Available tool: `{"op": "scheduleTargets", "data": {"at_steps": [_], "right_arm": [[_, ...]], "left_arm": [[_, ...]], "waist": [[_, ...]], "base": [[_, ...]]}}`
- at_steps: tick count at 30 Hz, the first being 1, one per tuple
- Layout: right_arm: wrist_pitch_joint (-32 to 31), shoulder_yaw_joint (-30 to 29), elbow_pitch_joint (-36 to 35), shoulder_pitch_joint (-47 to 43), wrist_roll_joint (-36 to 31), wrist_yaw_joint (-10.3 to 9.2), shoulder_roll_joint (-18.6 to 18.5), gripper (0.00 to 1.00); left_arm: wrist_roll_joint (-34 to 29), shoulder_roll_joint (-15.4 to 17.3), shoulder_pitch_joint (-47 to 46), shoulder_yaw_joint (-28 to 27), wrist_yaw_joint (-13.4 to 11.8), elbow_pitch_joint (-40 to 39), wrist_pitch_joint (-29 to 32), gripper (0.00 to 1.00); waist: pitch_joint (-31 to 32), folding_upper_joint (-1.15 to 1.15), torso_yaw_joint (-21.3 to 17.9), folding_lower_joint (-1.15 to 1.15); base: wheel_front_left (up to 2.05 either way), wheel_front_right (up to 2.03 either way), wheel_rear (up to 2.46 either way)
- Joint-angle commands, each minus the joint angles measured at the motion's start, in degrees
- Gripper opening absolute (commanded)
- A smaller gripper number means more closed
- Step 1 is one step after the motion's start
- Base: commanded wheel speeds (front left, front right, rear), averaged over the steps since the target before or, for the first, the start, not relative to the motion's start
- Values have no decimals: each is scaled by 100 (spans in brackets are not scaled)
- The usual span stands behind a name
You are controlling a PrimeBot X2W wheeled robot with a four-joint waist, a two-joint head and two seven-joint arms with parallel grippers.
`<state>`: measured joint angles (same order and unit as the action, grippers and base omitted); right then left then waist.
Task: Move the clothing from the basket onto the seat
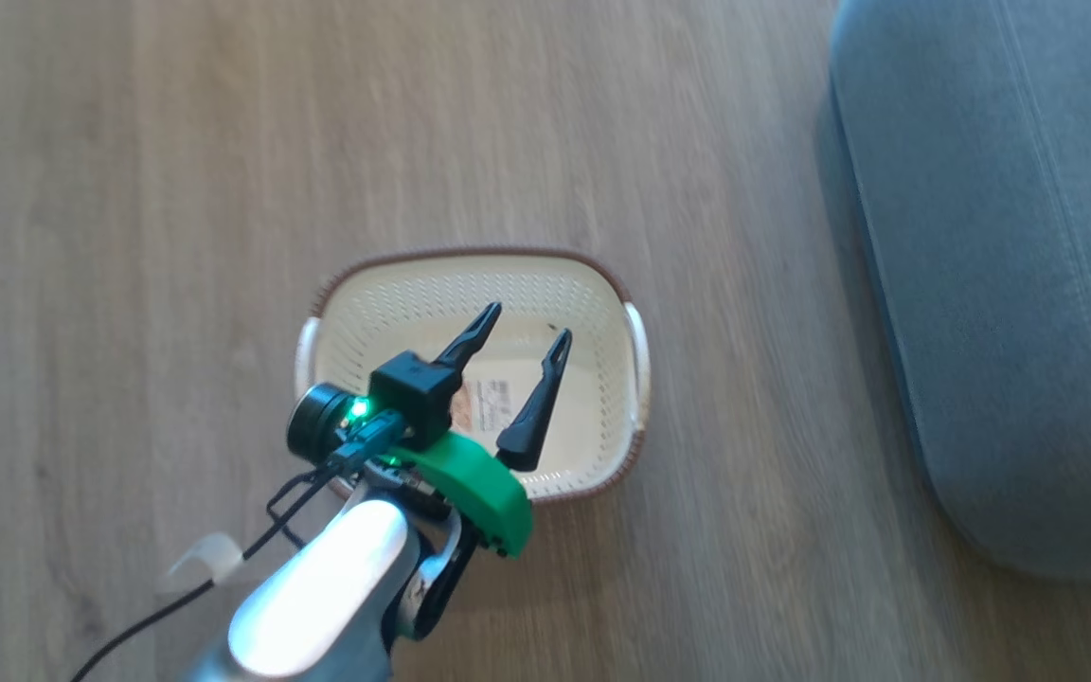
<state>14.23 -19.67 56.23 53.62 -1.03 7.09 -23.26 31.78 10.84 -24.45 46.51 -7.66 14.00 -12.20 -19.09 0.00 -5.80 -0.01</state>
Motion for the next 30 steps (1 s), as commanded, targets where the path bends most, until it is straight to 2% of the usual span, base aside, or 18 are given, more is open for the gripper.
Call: {"op": "scheduleTargets", "data": {"at_steps": [1,5,9,14,17,22,30], "right_arm": [[75,126,-247,-140,90,40,8,100],[75,597,-1218,-1020,673,40,240,100],[-21,855,-2288,-1877,1119,40,393,100],[-321,976,-3477,-2888,1204,40,646,100],[-476,1048,-4056,-3428,1173,40,936,100],[-477,1292,-4603,-4244,854,40,1324,100],[-232,1510,-4698,-5108,454,40,1861,100]], "left_arm": [[36,86,1,-228,-46,-139,-60,100],[157,156,193,-434,-144,-119,-144,100],[174,383,315,-693,-299,-100,-194,100],[232,702,409,-1062,-420,-38,-232,100],[213,870,446,-1215,-450,7,-248,100],[163,1021,600,-1344,-507,165,-264,100],[156,1017,1005,-1579,-482,202,-277,100]], "waist": [[311,0,275,1],[609,0,605,1],[786,0,923,1],[979,0,1245,1],[1070,0,1360,1],[1326,0,1413,1],[1619,0,1259,1]], "base": [[0,0,0],[0,0,0],[0,0,0],[0,0,0],[0,0,0],[0,0,0],[0,0,0]]}}
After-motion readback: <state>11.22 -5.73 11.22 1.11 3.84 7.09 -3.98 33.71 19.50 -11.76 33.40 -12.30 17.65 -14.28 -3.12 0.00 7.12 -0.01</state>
